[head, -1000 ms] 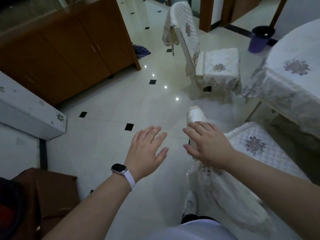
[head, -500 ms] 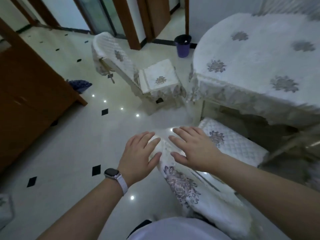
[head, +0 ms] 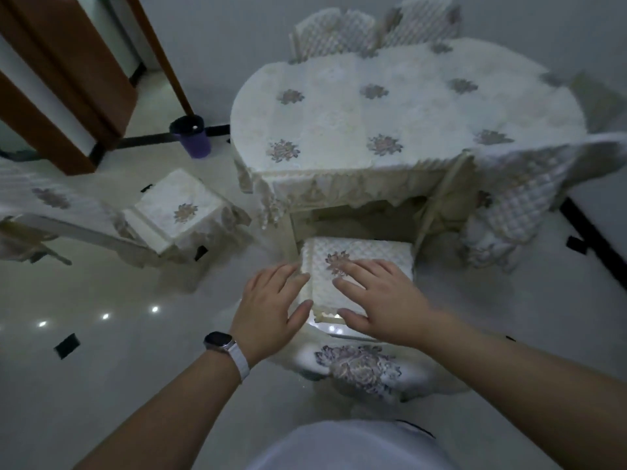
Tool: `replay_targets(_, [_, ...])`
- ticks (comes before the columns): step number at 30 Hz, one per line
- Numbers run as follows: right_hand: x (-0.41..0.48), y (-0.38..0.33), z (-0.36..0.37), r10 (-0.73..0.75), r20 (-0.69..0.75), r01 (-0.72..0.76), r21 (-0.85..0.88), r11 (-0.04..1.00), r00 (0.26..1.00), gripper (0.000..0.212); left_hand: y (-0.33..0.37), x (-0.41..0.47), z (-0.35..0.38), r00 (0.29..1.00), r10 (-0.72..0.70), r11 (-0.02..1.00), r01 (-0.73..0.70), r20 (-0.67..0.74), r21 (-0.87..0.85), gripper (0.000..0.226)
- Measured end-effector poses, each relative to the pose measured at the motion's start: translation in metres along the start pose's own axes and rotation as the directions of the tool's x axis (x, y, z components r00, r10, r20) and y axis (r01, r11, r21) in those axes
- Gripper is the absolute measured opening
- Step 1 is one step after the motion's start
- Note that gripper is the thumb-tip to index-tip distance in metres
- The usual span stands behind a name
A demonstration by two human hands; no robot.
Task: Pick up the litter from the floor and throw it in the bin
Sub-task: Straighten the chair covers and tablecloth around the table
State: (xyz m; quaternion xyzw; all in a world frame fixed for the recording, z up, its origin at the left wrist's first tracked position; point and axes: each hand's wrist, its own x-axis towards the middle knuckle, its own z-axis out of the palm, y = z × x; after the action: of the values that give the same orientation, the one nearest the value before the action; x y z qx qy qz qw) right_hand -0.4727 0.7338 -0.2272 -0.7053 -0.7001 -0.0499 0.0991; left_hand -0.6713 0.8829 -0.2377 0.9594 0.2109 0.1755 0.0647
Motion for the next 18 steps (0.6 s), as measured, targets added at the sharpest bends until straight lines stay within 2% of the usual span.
replay_targets(5, [-0.023,-0.036,-0.003,0.168,-0.028,-0.170,-0.064,0.983,0.985,0.049,-0.011,-0.017,0.002,0.994,0.107,0.988,-0.104,0.016,-0.114,0.044])
replay_targets(11, [-0.071,-0.078,0.000,0.397,-0.042,-0.399,-0.083,0.913,0.917,0.049,-0.007,-0.046,0.016,0.982,0.178,0.954,-0.156,0.064,-0.256,0.046])
replay_targets(18, [-0.110,-0.091,0.001,0.515,-0.020,-0.515,-0.066,0.855,0.857,0.049,0.012,-0.059,0.018,0.971,0.219,0.927,-0.176,0.096,-0.330,0.047])
